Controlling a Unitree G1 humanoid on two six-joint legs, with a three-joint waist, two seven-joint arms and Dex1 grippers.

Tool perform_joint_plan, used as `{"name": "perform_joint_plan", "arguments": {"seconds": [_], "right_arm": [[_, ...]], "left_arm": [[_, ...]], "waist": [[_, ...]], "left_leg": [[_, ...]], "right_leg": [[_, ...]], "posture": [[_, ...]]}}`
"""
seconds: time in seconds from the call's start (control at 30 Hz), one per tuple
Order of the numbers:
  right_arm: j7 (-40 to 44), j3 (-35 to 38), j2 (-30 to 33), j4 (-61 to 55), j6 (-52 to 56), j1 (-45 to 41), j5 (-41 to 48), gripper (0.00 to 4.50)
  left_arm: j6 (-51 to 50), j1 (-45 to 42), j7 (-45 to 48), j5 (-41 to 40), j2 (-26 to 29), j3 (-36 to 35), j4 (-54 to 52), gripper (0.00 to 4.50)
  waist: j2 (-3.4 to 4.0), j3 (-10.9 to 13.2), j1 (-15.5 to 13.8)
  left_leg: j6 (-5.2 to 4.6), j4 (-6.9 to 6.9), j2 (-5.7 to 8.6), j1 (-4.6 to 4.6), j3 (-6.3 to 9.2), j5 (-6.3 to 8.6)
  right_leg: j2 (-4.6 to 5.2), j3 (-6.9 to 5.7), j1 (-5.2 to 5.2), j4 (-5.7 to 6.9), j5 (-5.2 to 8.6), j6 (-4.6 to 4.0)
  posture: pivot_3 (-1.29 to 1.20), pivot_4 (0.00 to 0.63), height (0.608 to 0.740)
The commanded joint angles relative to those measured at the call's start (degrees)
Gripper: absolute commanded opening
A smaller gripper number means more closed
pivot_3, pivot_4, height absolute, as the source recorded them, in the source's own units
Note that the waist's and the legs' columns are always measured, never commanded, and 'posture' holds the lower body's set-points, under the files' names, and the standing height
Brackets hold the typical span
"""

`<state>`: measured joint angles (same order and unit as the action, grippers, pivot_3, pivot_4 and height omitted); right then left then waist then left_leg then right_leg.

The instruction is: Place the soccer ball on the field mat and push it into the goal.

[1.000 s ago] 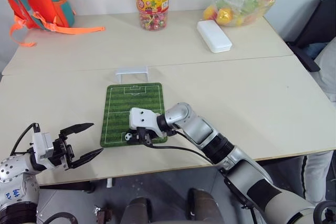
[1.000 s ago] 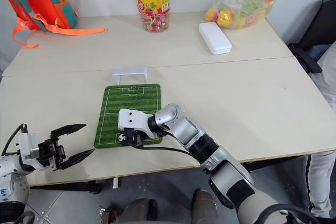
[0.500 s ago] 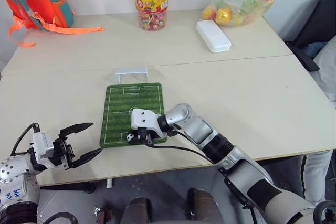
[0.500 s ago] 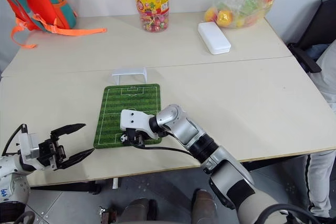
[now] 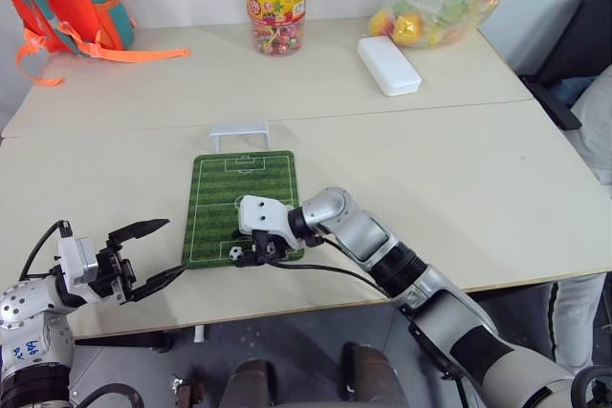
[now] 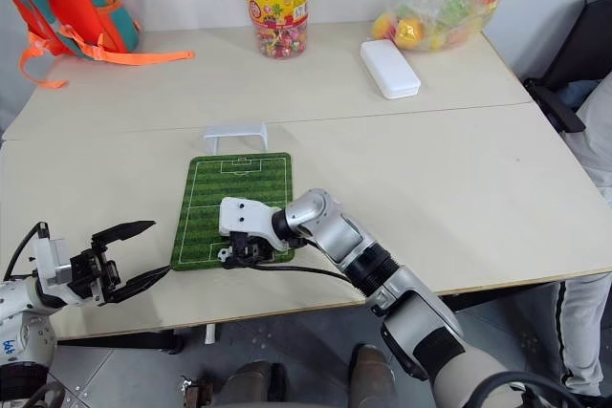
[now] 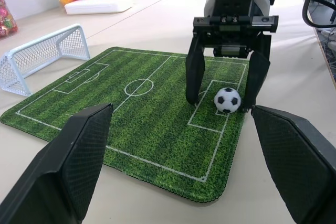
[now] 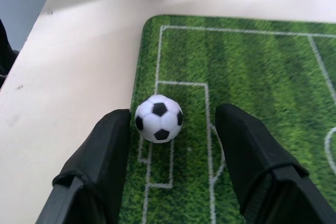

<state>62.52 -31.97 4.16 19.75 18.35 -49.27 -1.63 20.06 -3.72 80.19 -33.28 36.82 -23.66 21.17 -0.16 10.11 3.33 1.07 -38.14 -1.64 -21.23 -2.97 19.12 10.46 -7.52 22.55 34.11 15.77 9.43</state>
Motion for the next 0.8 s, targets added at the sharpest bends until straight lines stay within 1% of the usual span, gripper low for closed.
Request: {"name": "perform_joint_plan", "arguments": {"seconds": [0.03, 0.23, 0.37, 0.47, 0.53, 0.67, 0.8], "right_arm": [[1.3, 1.5, 0.1, -4.2, 0.0, -1.6, 1.5, 2.71], [5.0, 1.6, 3.2, -13.0, 3.3, -0.7, 3.6, 2.71], [4.2, 2.4, 3.8, -17.5, 5.7, -0.3, 4.8, 2.71], [0.9, 1.9, 2.3, -23.8, 10.8, 2.1, 6.0, 2.13], [-1.1, 0.5, 1.5, -26.1, 13.9, 4.1, 6.1, 1.51], [-4.5, -2.0, 0.2, -27.0, 17.7, 8.0, 5.9, 0.07], [-5.1, -3.1, -0.7, -25.0, 17.1, 9.4, 6.8, 0.03]], "left_arm": [[0.8, -0.2, 0.0, 0.1, 0.4, -0.3, 0.0, 4.5], [0.8, -0.4, -0.1, 0.1, 0.1, -0.3, 0.0, 4.5], [0.8, -0.1, -0.1, 0.0, 0.0, -0.3, -0.3, 4.5], [0.6, 0.6, 0.3, -0.4, 0.1, -0.5, -0.8, 4.5], [0.3, 1.1, 0.7, -0.9, 0.3, -0.8, -1.1, 4.5], [-0.3, 2.4, 2.1, -1.7, 1.3, -1.5, -1.6, 4.5], [-0.5, 3.5, 2.6, -2.0, 2.1, -2.6, -1.9, 4.5]], "waist": [[0.0, 0.0, 0.0], [0.0, 0.0, -0.1], [0.0, 0.0, -0.1], [0.0, 0.0, -0.1], [-0.01, 0.0, -0.1], [-0.03, 0.0, -0.2], [-0.03, 0.0, -0.2]], "left_leg": [[0.0, 0.0, 0.0, 0.0, 0.0, 0.0], [0.0, 0.0, 0.0, -0.02, 0.0, 0.0], [0.0, 0.0, 0.0, -0.01, 0.0, 0.01], [0.01, 0.01, -0.01, -0.01, 0.0, 0.01], [0.02, 0.02, -0.01, -0.02, -0.01, 0.02], [0.0, 0.0, -0.01, -0.01, -0.03, 0.03], [-0.01, -0.01, -0.01, -0.02, -0.04, 0.04]], "right_leg": [[0.0, 0.0, 0.0, 0.0, 0.0, 0.0], [0.0, -0.01, 0.0, 0.0, 0.0, 0.0], [0.0, -0.01, 0.0, 0.0, 0.0, 0.0], [0.0, -0.02, 0.02, 0.0, 0.0, 0.0], [0.0, -0.04, 0.03, 0.0, 0.0, 0.0], [0.0, -0.05, 0.03, 0.0, -0.01, -0.01], [0.0, -0.04, 0.04, 0.0, -0.02, -0.03]], "posture": [[0.0, 0.15, 0.74], [0.0, 0.15, 0.74], [0.0, 0.15, 0.74], [0.0, 0.15, 0.74], [0.0, 0.15, 0.74], [0.0, 0.15, 0.74], [0.0, 0.15, 0.74]]}}
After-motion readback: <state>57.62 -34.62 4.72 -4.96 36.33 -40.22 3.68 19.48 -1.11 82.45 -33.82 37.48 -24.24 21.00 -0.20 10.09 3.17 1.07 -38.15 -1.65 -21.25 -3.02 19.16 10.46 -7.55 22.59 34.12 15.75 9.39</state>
